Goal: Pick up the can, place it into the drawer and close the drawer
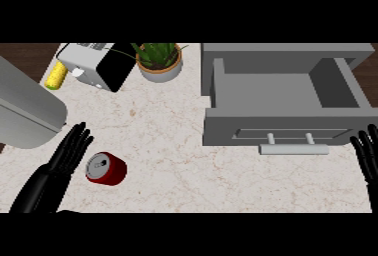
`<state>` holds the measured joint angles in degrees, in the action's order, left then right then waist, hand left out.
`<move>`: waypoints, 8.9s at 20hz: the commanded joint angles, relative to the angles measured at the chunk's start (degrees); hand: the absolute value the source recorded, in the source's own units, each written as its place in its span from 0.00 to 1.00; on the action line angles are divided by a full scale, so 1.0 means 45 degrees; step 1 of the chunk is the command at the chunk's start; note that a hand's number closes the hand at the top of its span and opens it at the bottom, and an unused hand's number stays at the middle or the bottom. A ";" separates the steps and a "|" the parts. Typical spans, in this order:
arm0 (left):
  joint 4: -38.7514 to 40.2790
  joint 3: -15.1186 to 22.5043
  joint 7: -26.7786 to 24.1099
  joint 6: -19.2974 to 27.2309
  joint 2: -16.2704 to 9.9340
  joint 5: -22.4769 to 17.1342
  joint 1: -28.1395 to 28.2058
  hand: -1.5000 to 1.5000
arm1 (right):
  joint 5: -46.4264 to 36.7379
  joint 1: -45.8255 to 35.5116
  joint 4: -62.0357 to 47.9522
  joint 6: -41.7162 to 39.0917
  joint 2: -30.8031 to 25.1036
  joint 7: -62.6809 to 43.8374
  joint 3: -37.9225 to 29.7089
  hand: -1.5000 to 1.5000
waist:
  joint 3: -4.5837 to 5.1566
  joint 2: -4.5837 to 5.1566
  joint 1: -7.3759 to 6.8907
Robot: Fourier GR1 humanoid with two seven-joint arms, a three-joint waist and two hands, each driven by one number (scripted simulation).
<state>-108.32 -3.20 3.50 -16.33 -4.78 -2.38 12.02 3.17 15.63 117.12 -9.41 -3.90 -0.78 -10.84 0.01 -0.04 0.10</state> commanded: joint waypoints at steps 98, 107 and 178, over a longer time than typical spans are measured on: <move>0.7623 -0.1034 -0.1964 0.3976 0.0974 0.0203 -0.6967 1.00 | 0.1078 -0.0353 0.1938 -0.0423 0.0275 -0.1640 -0.1224 0.00 | -0.0009 -0.0012 0.0001; 0.6084 0.1089 -0.0222 0.5754 0.1053 0.0714 -0.8199 1.00 | 0.1114 0.1137 0.2712 -0.0869 0.0774 -0.1086 -0.0925 0.00 | -0.0006 -0.0016 0.0141; 1.9001 0.8567 -0.1336 1.2612 0.1062 -0.5850 -2.0374 0.00 | 0.0309 -0.2165 0.0432 -0.0558 -0.0144 -0.1258 -0.0929 0.00 | -0.0045 0.0369 0.1587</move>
<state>-21.39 32.93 -1.66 37.82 -0.01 -27.51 -82.55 4.40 6.03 119.94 -11.04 -3.61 -7.25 -14.51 -0.17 1.64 6.76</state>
